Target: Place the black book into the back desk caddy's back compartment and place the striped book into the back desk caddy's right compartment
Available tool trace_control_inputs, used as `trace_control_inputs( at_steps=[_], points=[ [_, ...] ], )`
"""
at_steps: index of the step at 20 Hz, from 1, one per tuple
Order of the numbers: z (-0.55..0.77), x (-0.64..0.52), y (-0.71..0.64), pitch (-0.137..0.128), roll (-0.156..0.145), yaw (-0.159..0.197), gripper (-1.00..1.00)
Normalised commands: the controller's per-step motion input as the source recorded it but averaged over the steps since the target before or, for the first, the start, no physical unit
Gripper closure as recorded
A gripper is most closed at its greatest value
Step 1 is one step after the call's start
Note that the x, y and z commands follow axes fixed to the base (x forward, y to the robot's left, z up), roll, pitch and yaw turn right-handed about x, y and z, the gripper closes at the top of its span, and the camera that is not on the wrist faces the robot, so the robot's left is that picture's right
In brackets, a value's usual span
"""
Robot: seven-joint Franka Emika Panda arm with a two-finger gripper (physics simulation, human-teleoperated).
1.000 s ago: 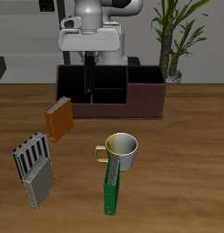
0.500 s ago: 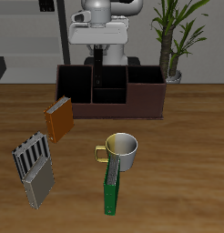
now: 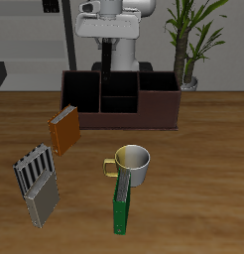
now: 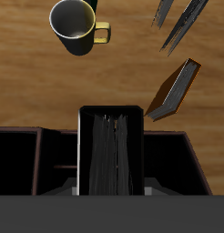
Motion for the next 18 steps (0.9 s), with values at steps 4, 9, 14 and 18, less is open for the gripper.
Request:
trace_control_inputs(
  at_steps=[4,9,14,18],
  points=[
    [0.12,-0.31,0.0,-0.044,0.004,0.009,1.0],
    [0.0,-0.2,-0.1,-0.009,-0.013,0.0,1.0],
    [-0.11,-0.05,-0.04,0.027,0.003,0.035,1.0],
    [-0.15,0.04,-0.07,0.037,0.003,0.167,1.0]
  ],
)
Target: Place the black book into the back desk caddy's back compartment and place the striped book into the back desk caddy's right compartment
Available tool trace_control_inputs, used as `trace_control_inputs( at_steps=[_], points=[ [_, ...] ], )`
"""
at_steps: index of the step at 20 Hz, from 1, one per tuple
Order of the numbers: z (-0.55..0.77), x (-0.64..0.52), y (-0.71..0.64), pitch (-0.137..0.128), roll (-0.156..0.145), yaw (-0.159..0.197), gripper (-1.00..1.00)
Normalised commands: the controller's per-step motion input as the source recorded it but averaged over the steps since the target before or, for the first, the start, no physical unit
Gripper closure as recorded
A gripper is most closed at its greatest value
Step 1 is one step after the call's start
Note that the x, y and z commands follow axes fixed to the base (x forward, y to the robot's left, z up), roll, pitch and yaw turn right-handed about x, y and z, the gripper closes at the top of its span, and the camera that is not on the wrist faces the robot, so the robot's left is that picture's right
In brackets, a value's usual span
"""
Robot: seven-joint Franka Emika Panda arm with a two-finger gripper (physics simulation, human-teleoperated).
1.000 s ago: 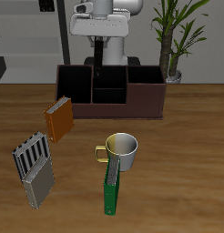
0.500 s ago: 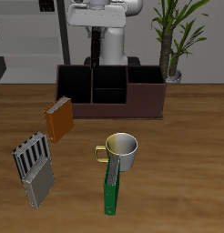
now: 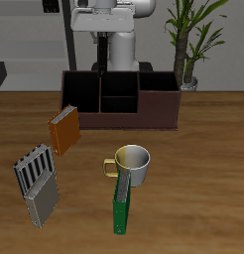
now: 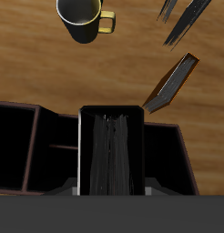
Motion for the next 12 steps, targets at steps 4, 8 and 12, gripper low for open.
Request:
trace_control_inputs(
  at_steps=[4,8,12],
  points=[
    [-0.07,-0.16,0.12,0.016,0.069,0.249,1.0],
    [0.05,-0.1,0.1,0.028,0.046,0.206,1.0],
    [0.06,-0.25,0.15,-0.02,0.062,0.239,1.0]
  ],
)
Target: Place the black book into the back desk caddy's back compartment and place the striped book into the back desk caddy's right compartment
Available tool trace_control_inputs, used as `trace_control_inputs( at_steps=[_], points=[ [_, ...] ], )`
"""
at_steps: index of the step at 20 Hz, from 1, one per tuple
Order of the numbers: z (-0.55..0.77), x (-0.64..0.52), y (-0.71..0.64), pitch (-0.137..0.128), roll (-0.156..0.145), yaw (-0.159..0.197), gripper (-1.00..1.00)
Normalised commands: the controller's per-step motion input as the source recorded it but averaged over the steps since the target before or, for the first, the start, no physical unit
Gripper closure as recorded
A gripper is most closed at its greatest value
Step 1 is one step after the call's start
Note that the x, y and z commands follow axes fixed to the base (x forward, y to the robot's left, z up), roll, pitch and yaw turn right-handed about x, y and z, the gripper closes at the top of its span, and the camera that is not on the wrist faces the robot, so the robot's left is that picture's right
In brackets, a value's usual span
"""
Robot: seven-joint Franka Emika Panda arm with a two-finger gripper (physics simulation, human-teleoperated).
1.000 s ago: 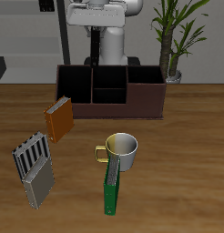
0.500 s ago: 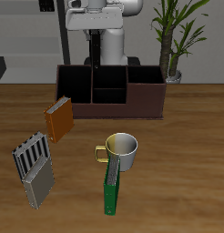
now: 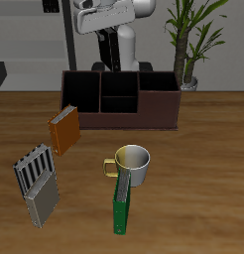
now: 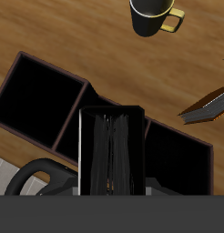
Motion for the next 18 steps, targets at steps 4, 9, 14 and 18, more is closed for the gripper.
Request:
trace_control_inputs(
  at_steps=[4,9,14,18],
  points=[
    [0.1,-0.08,0.07,-0.011,0.022,0.282,1.0],
    [0.05,-0.01,0.09,-0.033,0.001,0.343,1.0],
    [-0.03,0.01,0.06,-0.018,-0.008,0.218,1.0],
    [-0.17,0.06,-0.03,-0.025,0.01,0.328,1.0]
  ],
)
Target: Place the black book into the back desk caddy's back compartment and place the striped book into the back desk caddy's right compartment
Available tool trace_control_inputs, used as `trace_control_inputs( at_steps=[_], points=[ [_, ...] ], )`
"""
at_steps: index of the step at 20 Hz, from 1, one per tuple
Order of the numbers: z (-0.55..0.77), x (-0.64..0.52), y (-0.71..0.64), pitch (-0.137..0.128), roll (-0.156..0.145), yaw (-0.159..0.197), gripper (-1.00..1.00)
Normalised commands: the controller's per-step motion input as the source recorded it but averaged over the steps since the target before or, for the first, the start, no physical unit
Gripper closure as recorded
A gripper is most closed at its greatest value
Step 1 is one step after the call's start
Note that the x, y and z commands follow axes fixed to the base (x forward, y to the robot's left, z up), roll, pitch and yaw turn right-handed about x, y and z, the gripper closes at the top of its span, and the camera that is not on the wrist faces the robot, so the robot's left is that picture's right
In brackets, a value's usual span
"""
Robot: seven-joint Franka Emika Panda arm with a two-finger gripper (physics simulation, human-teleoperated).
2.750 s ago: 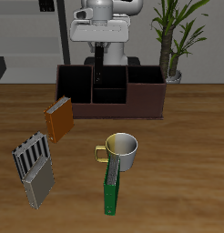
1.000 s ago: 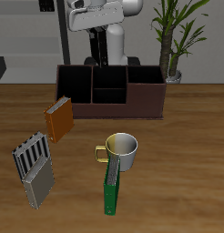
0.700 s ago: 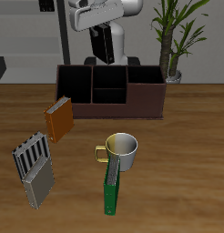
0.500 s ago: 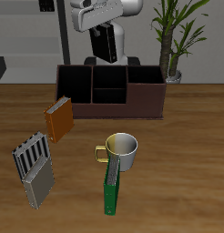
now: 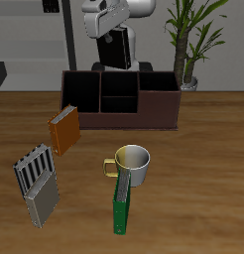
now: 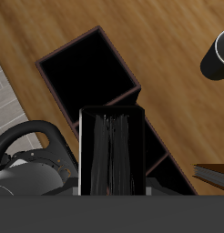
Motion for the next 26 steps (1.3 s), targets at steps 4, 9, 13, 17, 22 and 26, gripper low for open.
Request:
trace_control_inputs(
  at_steps=[4,9,13,17,22,26],
  points=[
    [-0.19,0.16,-0.1,0.077,-0.039,0.141,1.0],
    [-0.17,0.07,-0.11,0.016,-0.015,0.219,1.0],
    [-0.05,0.02,-0.03,0.001,0.029,0.206,1.0],
    [-0.05,0.09,-0.05,0.039,-0.003,0.129,1.0],
    [-0.02,0.1,0.0,0.02,-0.003,0.12,1.0],
    [0.09,0.1,0.05,-0.039,-0.005,0.139,1.0]
  ],
)
